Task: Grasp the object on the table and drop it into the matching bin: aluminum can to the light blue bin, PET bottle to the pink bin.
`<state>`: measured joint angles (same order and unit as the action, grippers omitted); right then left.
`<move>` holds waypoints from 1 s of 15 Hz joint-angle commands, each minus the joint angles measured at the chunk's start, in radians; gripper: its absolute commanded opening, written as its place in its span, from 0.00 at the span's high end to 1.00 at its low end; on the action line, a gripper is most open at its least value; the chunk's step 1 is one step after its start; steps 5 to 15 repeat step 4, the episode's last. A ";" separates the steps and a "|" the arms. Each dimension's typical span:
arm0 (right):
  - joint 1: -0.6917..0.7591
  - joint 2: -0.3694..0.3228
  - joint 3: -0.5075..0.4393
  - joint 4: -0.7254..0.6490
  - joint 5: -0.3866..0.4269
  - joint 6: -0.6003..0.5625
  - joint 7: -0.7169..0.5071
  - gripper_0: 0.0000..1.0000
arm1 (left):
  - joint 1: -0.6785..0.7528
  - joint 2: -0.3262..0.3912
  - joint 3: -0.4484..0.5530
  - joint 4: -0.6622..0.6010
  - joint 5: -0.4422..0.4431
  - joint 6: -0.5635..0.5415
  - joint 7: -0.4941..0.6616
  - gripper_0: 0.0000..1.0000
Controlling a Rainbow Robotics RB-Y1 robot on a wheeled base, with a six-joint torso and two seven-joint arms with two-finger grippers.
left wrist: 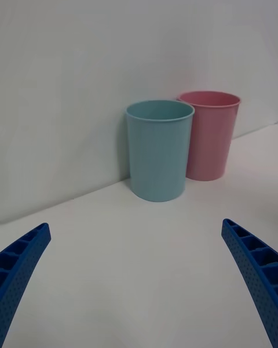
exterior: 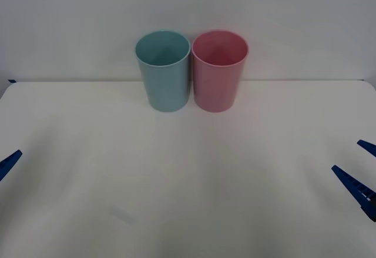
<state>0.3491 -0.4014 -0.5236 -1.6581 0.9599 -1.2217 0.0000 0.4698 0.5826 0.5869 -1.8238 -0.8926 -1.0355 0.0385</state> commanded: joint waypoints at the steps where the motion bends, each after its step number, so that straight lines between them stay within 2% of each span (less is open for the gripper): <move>1: 0.000 0.000 0.000 0.000 0.000 0.000 0.000 0.00 | 0.012 0.000 -0.005 0.000 -0.002 0.003 0.006 0.00; 15: 0.000 0.000 0.000 0.000 0.000 0.000 0.000 0.00 | 0.012 0.000 -0.005 0.000 -0.002 0.003 0.006 0.00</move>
